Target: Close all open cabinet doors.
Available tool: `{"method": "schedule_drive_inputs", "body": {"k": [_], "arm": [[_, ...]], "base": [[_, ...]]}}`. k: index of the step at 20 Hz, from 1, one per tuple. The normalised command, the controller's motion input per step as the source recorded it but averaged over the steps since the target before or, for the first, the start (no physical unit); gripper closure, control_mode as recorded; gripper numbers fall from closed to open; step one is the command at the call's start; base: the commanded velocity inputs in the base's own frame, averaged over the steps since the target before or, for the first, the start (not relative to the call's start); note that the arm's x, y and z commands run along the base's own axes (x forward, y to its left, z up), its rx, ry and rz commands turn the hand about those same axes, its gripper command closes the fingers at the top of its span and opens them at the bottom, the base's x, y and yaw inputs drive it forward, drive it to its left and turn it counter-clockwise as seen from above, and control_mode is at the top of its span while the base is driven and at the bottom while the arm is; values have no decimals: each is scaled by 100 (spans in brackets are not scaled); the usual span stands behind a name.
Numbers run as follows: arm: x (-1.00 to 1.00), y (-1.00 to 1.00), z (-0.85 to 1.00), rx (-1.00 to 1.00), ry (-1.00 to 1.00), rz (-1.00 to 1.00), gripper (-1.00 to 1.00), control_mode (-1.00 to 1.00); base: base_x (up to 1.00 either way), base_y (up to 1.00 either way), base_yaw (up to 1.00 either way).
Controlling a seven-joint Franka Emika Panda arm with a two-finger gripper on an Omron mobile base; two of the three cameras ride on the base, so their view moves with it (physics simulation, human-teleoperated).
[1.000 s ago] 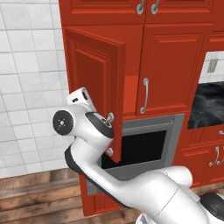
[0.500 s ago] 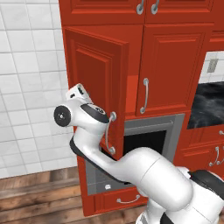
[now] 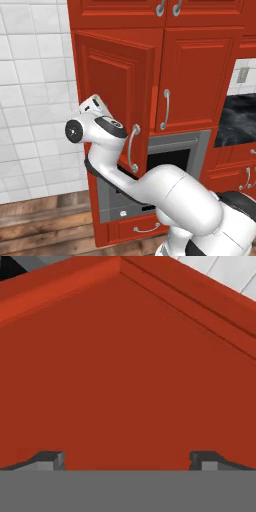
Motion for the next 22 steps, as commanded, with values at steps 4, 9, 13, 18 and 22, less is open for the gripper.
{"method": "schedule_drive_inputs", "body": {"k": [4, 9, 13, 18, 22], "arm": [[0, -83, -1, 0, 0, 0, -100, -100], [7, -87, 0, 0, 0, 0, -100, -100], [56, -87, -5, 0, 2, 0, -100, -100], [100, -69, -19, 3, 12, 7, -100, -100], [100, -55, -25, 8, 15, 14, -100, -100]], "base": [[0, 0, 0], [0, 0, 0], [0, 0, 0], [0, 0, 0], [0, 0, 0]]}}
